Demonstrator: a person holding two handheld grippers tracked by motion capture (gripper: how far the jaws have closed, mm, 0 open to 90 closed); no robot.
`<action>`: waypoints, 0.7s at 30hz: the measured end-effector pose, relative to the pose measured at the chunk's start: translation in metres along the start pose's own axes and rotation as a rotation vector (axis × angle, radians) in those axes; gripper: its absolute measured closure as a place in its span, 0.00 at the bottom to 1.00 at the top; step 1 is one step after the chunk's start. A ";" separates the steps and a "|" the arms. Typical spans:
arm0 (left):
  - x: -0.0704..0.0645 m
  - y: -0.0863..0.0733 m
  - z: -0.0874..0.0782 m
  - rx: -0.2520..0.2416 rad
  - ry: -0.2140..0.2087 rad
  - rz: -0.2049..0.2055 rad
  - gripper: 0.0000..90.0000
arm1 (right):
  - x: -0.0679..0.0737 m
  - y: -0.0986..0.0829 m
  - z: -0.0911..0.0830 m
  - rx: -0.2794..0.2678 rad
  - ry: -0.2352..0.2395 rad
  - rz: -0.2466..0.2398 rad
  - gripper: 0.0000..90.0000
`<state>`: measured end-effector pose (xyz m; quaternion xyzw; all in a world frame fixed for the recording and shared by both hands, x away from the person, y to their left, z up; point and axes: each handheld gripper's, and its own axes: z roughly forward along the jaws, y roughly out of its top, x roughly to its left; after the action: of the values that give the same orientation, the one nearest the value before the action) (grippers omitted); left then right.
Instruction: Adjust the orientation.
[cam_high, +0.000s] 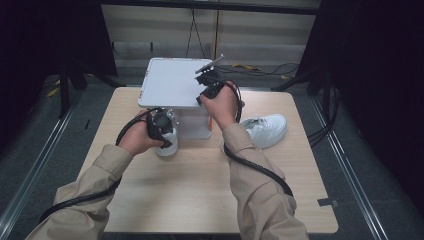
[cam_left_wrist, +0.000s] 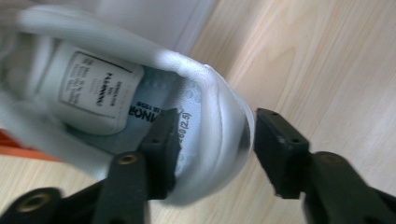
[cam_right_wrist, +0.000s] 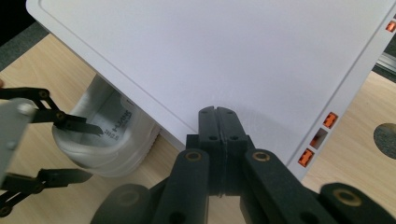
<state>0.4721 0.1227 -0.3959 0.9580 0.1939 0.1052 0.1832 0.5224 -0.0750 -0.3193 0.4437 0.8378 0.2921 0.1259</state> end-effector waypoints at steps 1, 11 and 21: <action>-0.001 0.001 -0.005 -0.009 0.009 -0.002 0.50 | -0.001 0.000 0.000 -0.003 0.002 0.007 1.00; -0.030 -0.001 -0.025 -0.020 -0.006 0.006 0.42 | -0.004 -0.003 0.002 -0.018 -0.008 0.032 1.00; -0.032 -0.016 0.015 -0.007 0.007 0.006 0.87 | 0.000 0.000 0.003 0.007 -0.025 0.014 1.00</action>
<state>0.4422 0.1190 -0.4200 0.9575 0.1915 0.1095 0.1857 0.5243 -0.0740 -0.3214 0.4535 0.8342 0.2843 0.1328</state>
